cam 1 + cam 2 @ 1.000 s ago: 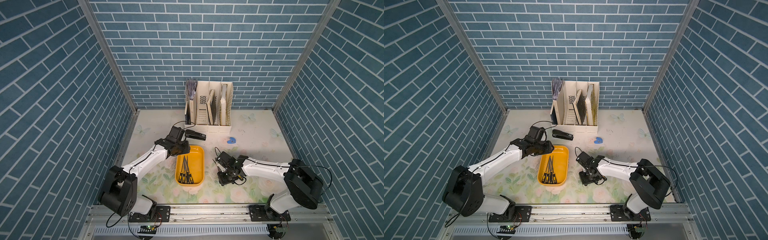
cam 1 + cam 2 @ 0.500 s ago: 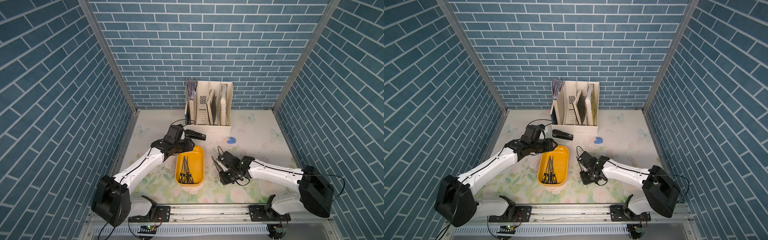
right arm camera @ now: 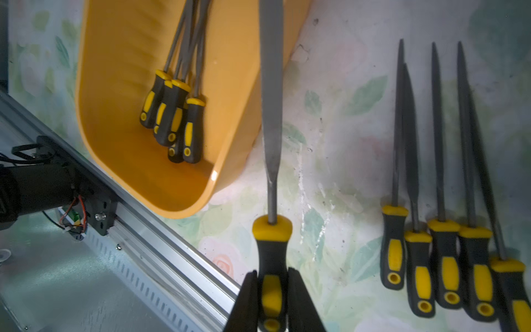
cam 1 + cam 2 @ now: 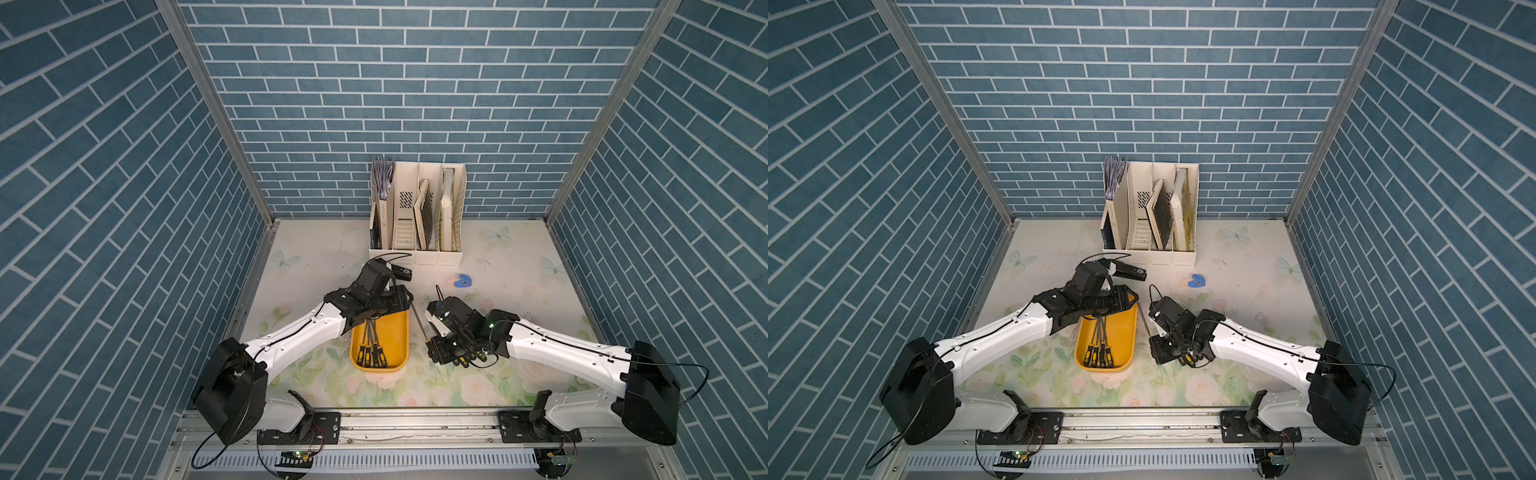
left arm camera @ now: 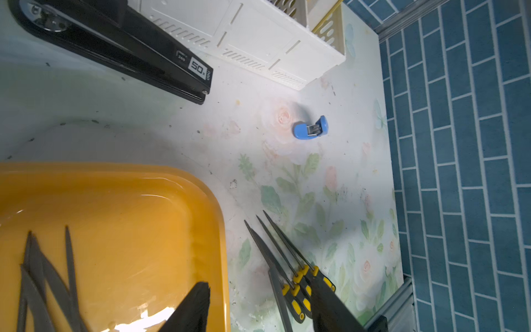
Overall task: Put the file tool into the storage box
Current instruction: Place the file tool in the storage box.
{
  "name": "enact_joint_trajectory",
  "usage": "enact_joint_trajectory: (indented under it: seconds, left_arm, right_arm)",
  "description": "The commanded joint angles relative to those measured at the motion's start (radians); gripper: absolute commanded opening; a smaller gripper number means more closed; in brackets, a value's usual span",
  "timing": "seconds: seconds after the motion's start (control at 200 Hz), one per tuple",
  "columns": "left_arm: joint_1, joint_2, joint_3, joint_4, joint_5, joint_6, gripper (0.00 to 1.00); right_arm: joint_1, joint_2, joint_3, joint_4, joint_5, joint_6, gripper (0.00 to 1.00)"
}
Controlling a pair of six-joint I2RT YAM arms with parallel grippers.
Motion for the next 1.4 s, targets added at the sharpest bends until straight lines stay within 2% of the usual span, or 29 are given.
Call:
enact_joint_trajectory:
  seconds: [0.0, 0.105, 0.21, 0.36, 0.44, 0.5, 0.52, 0.57, 0.645, 0.655, 0.7, 0.88, 0.98, 1.16, 1.395]
  left_arm:
    - [-0.015, 0.023, -0.008, 0.023, -0.038, -0.03, 0.61]
    - [-0.029, 0.044, -0.007, 0.029, -0.043, -0.036, 0.59]
    - [-0.034, 0.057, -0.007, 0.026, -0.05, -0.037, 0.52]
    - [-0.036, 0.056, -0.007, 0.016, -0.057, -0.035, 0.17]
    - [-0.035, 0.051, -0.005, 0.006, -0.059, -0.027, 0.0]
    - [-0.036, 0.047, 0.001, -0.008, -0.057, -0.015, 0.0]
    - [-0.036, 0.045, 0.007, -0.015, -0.057, -0.01, 0.0]
    - [-0.034, 0.037, 0.022, -0.045, -0.064, 0.012, 0.0]
    - [-0.025, 0.017, 0.054, -0.101, -0.079, 0.055, 0.0]
    - [-0.021, 0.013, 0.059, -0.11, -0.08, 0.061, 0.0]
    - [0.0, 0.005, 0.083, -0.154, -0.079, 0.097, 0.0]
    - [0.154, -0.012, 0.141, -0.239, -0.033, 0.204, 0.0]
    - [0.197, 0.025, 0.168, -0.244, -0.024, 0.247, 0.0]
    - [0.205, 0.152, 0.19, -0.215, -0.007, 0.29, 0.0]
    - [0.202, 0.213, 0.1, -0.152, -0.02, 0.298, 0.0]
  right_arm:
    - [0.017, 0.002, 0.024, 0.041, -0.029, 0.043, 0.09]
    - [0.02, 0.005, 0.027, 0.058, -0.032, 0.052, 0.09]
    - [0.023, 0.014, 0.03, 0.073, -0.041, 0.057, 0.1]
    - [0.022, 0.02, 0.034, 0.089, -0.047, 0.061, 0.11]
    - [0.022, 0.024, 0.034, 0.097, -0.052, 0.06, 0.17]
    - [0.022, 0.028, 0.037, 0.099, -0.053, 0.057, 0.26]
    - [0.022, 0.03, 0.04, 0.101, -0.055, 0.056, 0.32]
    - [0.022, 0.031, 0.048, 0.101, -0.058, 0.05, 0.54]
    - [0.021, 0.02, 0.054, 0.103, -0.07, 0.034, 0.74]
    - [0.02, 0.019, 0.055, 0.102, -0.07, 0.033, 0.8]
    - [0.017, 0.008, 0.056, 0.098, -0.073, 0.024, 0.86]
    - [-0.04, -0.044, 0.049, 0.036, -0.064, -0.004, 0.89]
    - [-0.073, -0.066, 0.021, 0.032, -0.072, -0.009, 0.89]
    - [-0.093, -0.059, -0.02, 0.05, -0.083, -0.016, 0.89]
    - [-0.1, -0.046, -0.075, 0.066, -0.082, -0.018, 0.89]
